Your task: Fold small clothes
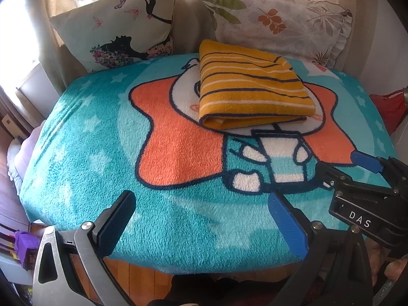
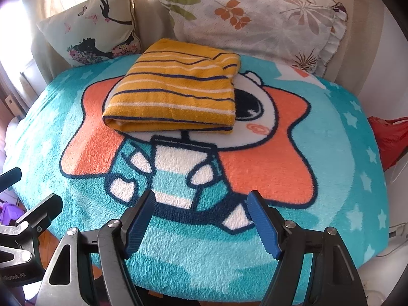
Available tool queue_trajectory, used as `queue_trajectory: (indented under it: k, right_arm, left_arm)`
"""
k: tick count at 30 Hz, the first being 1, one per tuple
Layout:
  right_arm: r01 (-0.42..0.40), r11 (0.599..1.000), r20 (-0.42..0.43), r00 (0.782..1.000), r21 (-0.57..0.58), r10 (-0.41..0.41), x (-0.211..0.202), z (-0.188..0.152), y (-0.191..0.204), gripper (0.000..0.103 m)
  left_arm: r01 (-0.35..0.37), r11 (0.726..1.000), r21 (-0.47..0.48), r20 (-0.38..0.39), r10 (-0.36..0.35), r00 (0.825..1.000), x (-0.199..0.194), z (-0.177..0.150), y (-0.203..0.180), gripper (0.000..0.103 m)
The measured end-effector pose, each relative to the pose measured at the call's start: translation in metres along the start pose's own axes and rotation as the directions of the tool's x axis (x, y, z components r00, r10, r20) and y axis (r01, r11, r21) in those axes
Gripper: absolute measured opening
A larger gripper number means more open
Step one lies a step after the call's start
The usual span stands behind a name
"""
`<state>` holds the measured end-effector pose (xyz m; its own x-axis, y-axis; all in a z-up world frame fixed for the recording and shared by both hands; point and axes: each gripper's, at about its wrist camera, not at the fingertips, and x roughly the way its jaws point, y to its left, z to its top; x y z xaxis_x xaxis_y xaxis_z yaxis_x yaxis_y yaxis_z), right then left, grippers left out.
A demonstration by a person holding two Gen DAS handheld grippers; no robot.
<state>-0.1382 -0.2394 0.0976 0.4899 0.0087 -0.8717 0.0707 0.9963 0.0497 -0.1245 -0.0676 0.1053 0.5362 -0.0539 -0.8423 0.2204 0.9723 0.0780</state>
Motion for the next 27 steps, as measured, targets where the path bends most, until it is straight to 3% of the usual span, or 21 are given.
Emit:
queue_trajectory:
  k: [12, 27]
  right_arm:
    - [0.004, 1.0, 0.03, 1.0, 0.015, -0.004, -0.011, -0.004, -0.006, 0.08]
    - [0.004, 1.0, 0.017, 1.0, 0.015, -0.004, -0.006, -0.006, -0.008, 0.081]
  left_arm:
    - [-0.012, 1.0, 0.013, 0.032, 0.011, 0.999, -0.012, -0.001, -0.007, 0.103]
    - [0.003, 1.0, 0.008, 0.006, -0.003, 1.0, -0.005, -0.004, -0.006, 0.103]
